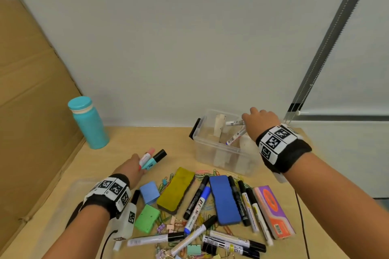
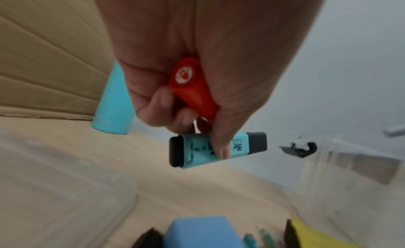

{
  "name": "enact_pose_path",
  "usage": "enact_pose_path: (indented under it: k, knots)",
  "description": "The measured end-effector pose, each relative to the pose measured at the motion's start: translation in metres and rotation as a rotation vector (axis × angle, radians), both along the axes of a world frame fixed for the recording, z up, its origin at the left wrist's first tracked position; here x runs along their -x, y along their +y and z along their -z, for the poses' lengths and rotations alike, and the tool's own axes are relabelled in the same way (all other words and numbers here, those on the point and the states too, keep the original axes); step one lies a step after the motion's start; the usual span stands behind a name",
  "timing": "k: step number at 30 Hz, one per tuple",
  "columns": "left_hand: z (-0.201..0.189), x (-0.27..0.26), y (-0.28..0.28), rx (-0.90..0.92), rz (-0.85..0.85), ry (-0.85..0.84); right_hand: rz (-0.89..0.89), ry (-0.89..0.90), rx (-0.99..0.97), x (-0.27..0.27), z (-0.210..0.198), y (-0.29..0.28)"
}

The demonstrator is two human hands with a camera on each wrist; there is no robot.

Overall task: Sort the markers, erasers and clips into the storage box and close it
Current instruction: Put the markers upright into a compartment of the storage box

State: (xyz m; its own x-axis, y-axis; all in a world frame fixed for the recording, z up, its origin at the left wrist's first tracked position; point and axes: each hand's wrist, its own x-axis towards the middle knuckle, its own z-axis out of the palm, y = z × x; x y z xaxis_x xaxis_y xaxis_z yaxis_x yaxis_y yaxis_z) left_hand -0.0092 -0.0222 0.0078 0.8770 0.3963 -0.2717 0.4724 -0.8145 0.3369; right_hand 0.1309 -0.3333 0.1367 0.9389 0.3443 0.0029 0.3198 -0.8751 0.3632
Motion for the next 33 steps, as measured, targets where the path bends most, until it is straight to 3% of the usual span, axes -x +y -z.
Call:
enact_pose_path:
  k: [4,8,15,18,21,26,29,33]
  knots:
    - [-0.015,0.01,-0.017,0.065,0.002,-0.109,-0.104,0.135,0.121,-0.027,0.005,0.012]
    - [-0.02,0.019,-0.033,0.095,0.022,-0.119,-0.144,0.176,0.071,-0.041,0.005,0.021]
    - [-0.01,0.037,-0.042,0.09,0.042,-0.141,-0.036,0.281,-0.437,-0.034,0.014,-0.002]
    - [-0.006,0.041,-0.045,0.125,0.031,-0.15,-0.027,0.345,-0.516,-0.03,0.011,-0.014]
    - [-0.006,0.042,-0.051,0.168,0.043,-0.157,-0.057,0.31,-0.554,-0.035,0.001,-0.023]
    - [-0.009,0.038,-0.059,0.214,0.05,-0.171,-0.07,0.195,-0.901,-0.038,0.001,-0.018]
    - [-0.011,0.036,-0.064,0.223,0.045,-0.181,-0.002,0.239,-0.769,-0.038,0.009,-0.005]
    - [-0.016,0.036,-0.07,0.218,0.053,-0.203,0.129,0.459,-0.566,-0.042,0.02,0.02]
